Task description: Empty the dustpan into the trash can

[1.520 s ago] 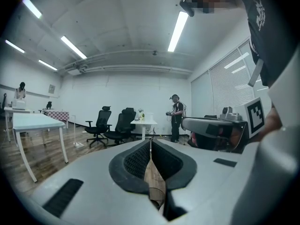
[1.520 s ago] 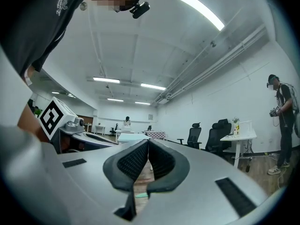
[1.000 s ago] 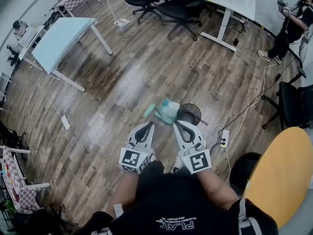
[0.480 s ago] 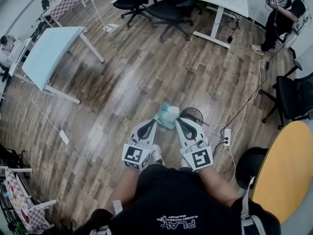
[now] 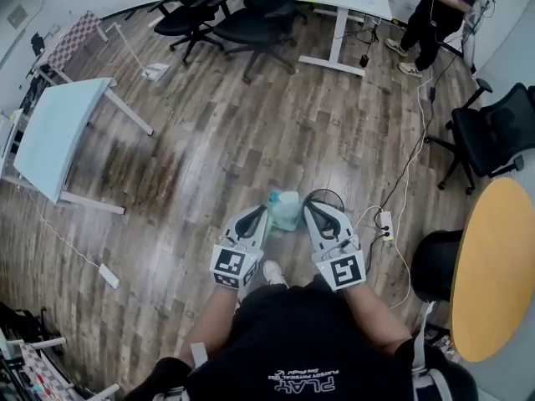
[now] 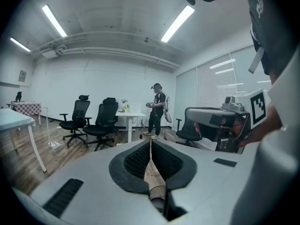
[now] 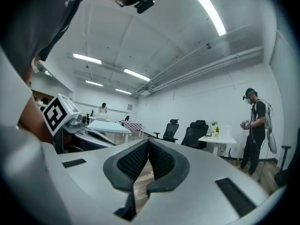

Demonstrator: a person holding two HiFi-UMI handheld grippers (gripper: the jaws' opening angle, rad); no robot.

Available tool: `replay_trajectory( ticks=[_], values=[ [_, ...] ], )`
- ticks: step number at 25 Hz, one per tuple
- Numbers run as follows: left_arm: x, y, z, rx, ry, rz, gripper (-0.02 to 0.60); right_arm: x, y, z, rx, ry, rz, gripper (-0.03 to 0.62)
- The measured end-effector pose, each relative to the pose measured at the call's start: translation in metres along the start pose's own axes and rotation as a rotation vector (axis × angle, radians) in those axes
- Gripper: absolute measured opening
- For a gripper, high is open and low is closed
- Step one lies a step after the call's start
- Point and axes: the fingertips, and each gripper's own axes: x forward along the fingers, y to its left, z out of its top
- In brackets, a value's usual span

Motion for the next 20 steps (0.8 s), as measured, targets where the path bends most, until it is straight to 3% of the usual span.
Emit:
replay_trajectory(
  ticks=[3, 15, 20],
  values=[
    [0.010, 0.005, -0.002, 0.009, 0.014, -0.030, 0.025, 0.003, -0.011, -0.008, -0.061, 0.022, -0.007, 0.023],
    [0.043, 0.008, -0.020, -0.039, 0.071, -0.018, 0.025, 0.012, -0.024, -0.032, 0.089, 0.067, -0.022, 0.023],
    [0.055, 0.006, -0.041, -0.051, 0.111, -0.024, 0.025, 0.005, -0.018, -0.065, 0.147, 0.121, -0.032, 0.023]
  ],
)
